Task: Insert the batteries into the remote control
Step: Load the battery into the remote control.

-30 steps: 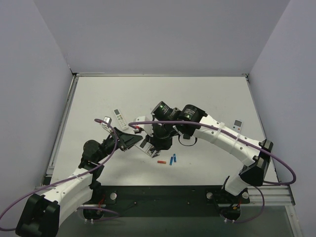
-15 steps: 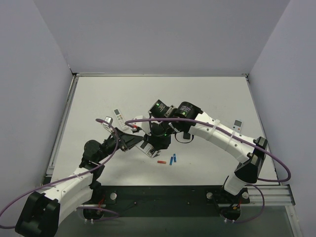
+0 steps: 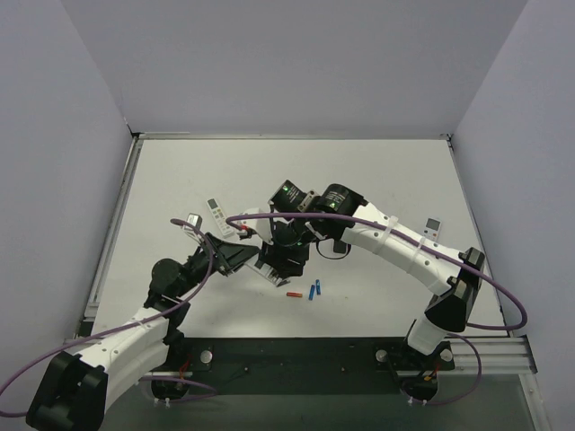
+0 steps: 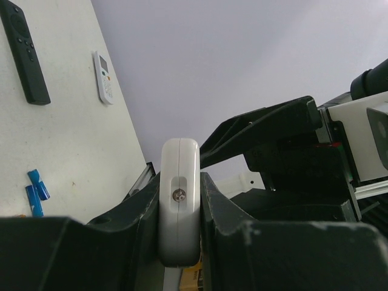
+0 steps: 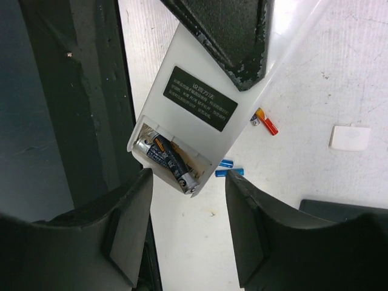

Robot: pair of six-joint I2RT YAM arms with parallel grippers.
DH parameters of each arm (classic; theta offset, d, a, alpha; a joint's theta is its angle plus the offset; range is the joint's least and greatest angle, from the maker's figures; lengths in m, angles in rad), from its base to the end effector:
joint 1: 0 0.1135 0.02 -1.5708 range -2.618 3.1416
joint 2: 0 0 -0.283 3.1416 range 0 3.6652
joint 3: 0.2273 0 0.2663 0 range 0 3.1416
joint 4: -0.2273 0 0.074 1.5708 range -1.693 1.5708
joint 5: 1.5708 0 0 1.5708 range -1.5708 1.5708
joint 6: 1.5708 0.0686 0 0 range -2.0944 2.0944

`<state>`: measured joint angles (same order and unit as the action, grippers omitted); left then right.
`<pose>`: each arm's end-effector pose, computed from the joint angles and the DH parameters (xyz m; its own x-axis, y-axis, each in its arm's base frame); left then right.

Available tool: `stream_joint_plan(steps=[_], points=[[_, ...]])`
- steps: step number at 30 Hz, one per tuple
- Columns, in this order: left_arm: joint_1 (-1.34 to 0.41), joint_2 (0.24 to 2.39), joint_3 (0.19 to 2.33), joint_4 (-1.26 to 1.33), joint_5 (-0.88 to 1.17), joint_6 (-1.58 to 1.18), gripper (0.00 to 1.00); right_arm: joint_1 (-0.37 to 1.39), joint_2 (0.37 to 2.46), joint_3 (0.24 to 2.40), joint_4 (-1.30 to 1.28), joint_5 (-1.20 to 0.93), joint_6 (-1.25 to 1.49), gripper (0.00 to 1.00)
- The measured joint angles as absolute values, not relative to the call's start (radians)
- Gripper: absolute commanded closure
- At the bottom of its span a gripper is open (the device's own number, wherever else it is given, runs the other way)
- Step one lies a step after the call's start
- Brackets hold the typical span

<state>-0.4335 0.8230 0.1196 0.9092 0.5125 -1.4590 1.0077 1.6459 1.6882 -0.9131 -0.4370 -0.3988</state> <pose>0.1630 -0.1125 0.2263 -0.7760 -0.5952 -0.2088 0.2737 -0.0196 -0.9616 0.1813 0.3416 0.3625 -0.0222 -0.6943 -0.7194 -0.9987 -0.0179 0.0481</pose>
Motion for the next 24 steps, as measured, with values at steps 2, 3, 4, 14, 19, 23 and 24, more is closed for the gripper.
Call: stream_joint_plan(steps=[2, 3, 4, 14, 19, 23, 24], points=[[-0.434, 0.815, 0.111, 0.911, 0.496, -1.467, 1.0, 1.008, 1.646, 1.691, -0.91, -0.43, -0.393, 0.42], [-0.433, 0.812, 0.106, 0.911, 0.49, -1.471, 1.0, 1.008, 1.645, 1.692, -0.908, -0.426, -0.39, 0.39], [-0.434, 0.807, 0.099, 0.91, 0.48, -1.477, 1.0, 1.008, 1.645, 1.693, -0.901, -0.422, -0.385, 0.35], [-0.433, 0.772, 0.072, 0.899, 0.418, -1.503, 1.0, 1.003, 1.516, 1.61, -0.735, -0.309, -0.263, 0.38], [-0.434, 0.752, 0.058, 0.879, 0.385, -1.521, 1.0, 1.0, 1.413, 1.49, -0.613, -0.231, -0.154, 0.52], [-0.433, 0.738, 0.053, 0.848, 0.358, -1.537, 1.0, 1.0, 1.396, 1.424, -0.546, -0.204, -0.072, 0.57], [-0.433, 0.732, 0.051, 0.844, 0.352, -1.54, 1.0, 1.0, 1.396, 1.408, -0.525, -0.202, -0.05, 0.59]])
